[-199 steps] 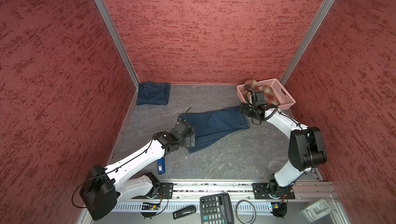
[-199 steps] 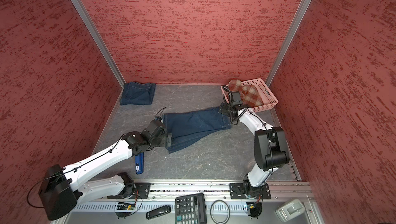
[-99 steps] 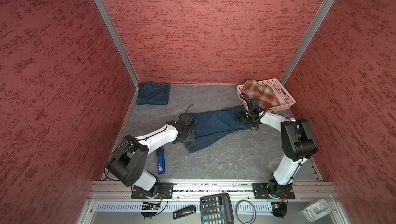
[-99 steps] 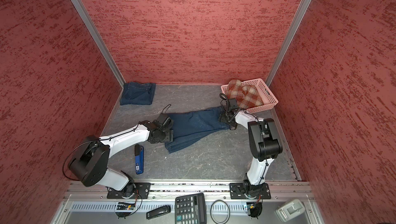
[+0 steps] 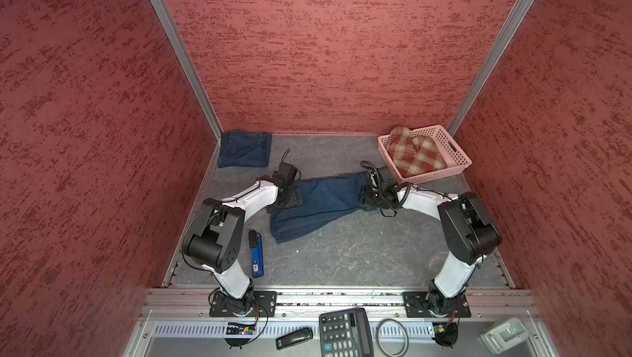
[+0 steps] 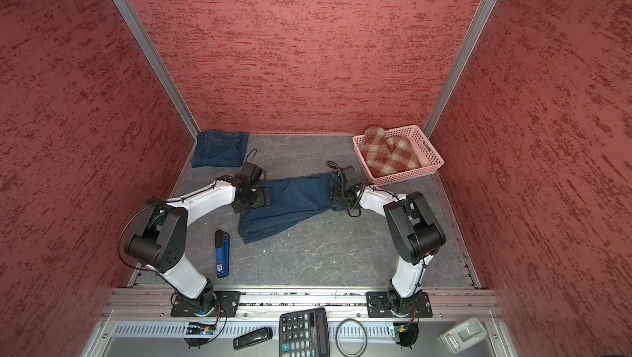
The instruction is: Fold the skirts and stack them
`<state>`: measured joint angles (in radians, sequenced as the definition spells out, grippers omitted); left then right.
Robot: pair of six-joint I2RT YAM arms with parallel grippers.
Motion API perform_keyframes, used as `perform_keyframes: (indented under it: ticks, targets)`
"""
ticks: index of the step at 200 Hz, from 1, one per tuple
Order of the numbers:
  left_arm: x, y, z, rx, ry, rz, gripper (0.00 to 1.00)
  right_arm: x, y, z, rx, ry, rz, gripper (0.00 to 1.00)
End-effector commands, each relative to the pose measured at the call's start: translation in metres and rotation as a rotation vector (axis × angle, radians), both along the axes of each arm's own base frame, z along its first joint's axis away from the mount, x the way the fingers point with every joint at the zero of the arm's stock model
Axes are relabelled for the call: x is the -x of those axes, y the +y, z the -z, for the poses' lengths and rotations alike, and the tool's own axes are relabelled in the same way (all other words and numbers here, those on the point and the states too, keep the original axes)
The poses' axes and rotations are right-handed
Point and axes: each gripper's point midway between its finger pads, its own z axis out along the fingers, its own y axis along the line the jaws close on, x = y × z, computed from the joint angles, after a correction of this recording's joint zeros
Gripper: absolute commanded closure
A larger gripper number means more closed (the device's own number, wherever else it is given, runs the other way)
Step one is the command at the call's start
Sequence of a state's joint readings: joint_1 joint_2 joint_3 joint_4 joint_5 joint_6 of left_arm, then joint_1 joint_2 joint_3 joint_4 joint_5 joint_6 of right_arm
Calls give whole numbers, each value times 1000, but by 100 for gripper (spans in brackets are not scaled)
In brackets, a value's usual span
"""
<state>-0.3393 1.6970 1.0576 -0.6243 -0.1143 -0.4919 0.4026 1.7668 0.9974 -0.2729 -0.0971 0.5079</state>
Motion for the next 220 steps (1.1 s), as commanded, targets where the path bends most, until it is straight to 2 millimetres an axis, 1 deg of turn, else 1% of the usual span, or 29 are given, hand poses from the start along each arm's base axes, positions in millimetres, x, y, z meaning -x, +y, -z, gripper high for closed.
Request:
perform_keyframes:
  ticks: [1,19,35,54,69,91,106,127,135,152,158,169,184,197,205,209,220]
  targets:
    - [-7,9,2,-40,-2,3,5,1,-26,-8,35,1,56,20]
    - [-5,14,7,-50,12,-5,5,-10,-39,-11,-25,-14,85,18]
    - [-2,20,9,-66,24,-14,5,-19,-40,-11,-91,-14,67,16]
    - [2,25,11,-80,36,-18,5,-27,-31,-8,-125,-20,14,16]
    - [4,29,12,-94,43,-23,5,-29,-27,0,-135,-5,-6,18]
    - [7,34,17,-103,59,-27,5,-27,-13,11,-203,11,-63,20]
    - [8,35,21,-102,69,-30,8,-27,-6,18,-241,22,-84,21]
    - [9,35,27,-101,84,-32,16,-26,-2,34,-250,55,-93,24]
    - [8,35,30,-96,89,-30,23,-25,-1,38,-255,66,-97,26]
    - [8,37,37,-100,106,-36,35,-26,6,41,-288,63,-113,29]
    - [8,37,39,-97,113,-37,40,-26,8,43,-296,65,-118,31]
    - [8,38,45,-92,128,-40,51,-27,13,46,-311,71,-127,35]
    - [5,37,45,-87,128,-41,54,-28,20,47,-326,71,-147,41]
    - [2,33,43,-75,132,-32,54,-28,26,47,-329,71,-166,50]
    - [0,31,43,-70,131,-25,55,-30,28,45,-331,63,-174,58]
    - [-1,29,43,-67,131,-19,56,-31,30,43,-334,58,-177,63]
    - [-3,27,46,-61,139,-11,59,-34,32,37,-346,42,-180,83]
